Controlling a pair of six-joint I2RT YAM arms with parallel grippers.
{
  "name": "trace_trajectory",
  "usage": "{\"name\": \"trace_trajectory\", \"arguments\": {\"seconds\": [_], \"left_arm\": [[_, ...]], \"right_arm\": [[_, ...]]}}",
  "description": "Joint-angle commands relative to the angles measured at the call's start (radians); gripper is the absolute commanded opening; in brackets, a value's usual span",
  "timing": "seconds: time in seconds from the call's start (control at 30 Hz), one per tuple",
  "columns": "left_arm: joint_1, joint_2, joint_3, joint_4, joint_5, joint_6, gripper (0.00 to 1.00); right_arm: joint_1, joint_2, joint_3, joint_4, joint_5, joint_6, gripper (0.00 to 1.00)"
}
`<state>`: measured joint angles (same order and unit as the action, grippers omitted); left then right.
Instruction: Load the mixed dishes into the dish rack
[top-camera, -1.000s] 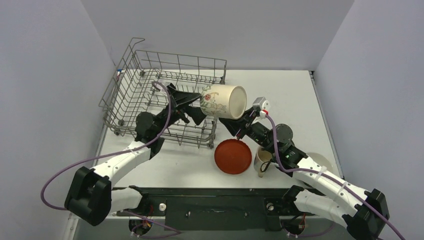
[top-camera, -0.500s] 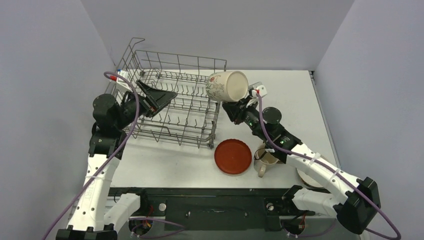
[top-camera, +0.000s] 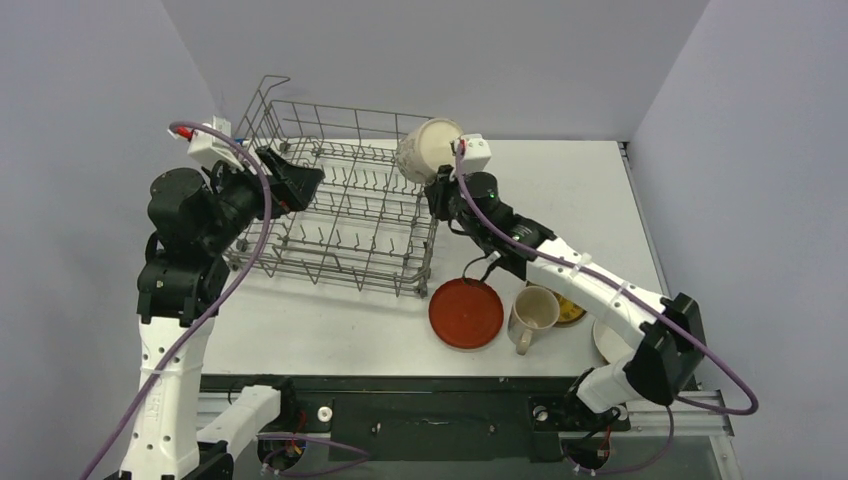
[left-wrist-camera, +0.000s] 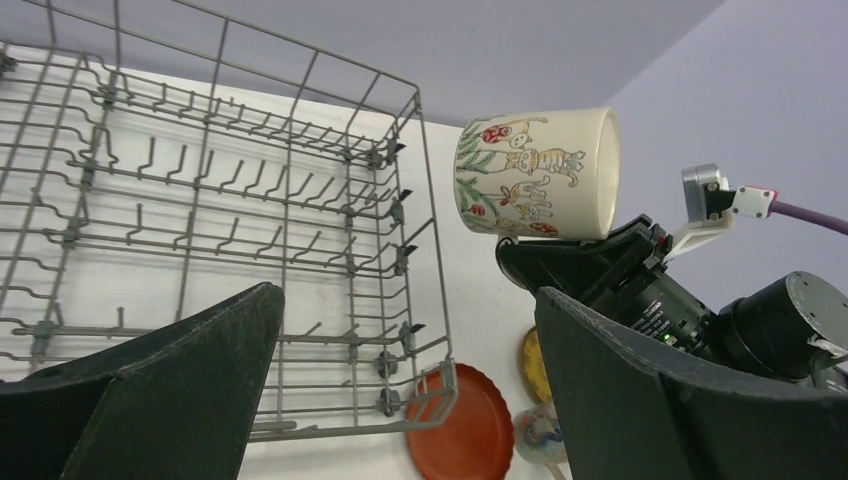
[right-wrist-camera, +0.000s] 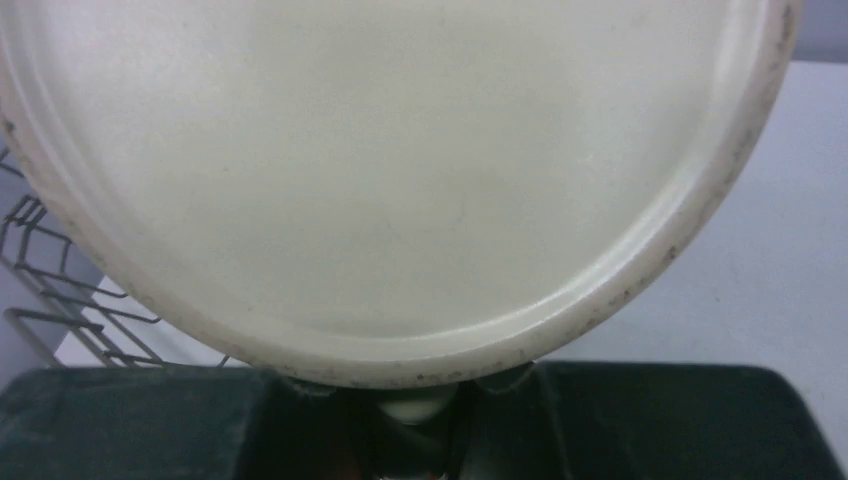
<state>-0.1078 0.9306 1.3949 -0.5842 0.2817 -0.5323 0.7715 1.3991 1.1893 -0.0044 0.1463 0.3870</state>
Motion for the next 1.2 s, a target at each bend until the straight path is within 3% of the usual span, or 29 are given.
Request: {"name": "trace_trajectory", "arguments": {"seconds": [0.0, 0.23, 0.37, 0.57, 0.73, 0.93, 1.17], "left_arm": [[-0.017, 0.038, 0.074, 0.003, -0.114, 0.086, 0.96], [-0.173, 0.012, 0.007, 0.018, -0.397, 0.218, 0.96], [-0.259, -0.040, -0.103, 0.071, -0.554, 0.250, 0.96], [-0.301, -0.089, -0.226, 0.121, -0.746, 0.260, 0.96], [-0.331, -0.114, -0.277, 0.133, -0.809, 0.265, 0.96], [-0.342, -0.125, -0.286, 0.115, -0.888, 0.250, 0.96], [-0.342, -0.116, -0.287, 0.095, -0.956, 0.226, 0.97]], "right_arm": [[0.032, 0.079, 0.263, -0.030, 0.285, 0.106, 0.00], [0.089, 0.357, 0.626, -0.273, 0.547, 0.181, 0.00], [0.098, 0.528, 0.899, -0.416, 0.609, 0.203, 0.00], [0.094, 0.668, 1.048, -0.470, 0.583, 0.181, 0.00], [0.104, 0.701, 1.057, -0.454, 0.379, 0.036, 0.00], [0.128, 0.592, 0.840, -0.380, 0.075, -0.127, 0.00], [0.129, 0.527, 0.749, -0.439, -0.167, -0.208, 0.00]]}}
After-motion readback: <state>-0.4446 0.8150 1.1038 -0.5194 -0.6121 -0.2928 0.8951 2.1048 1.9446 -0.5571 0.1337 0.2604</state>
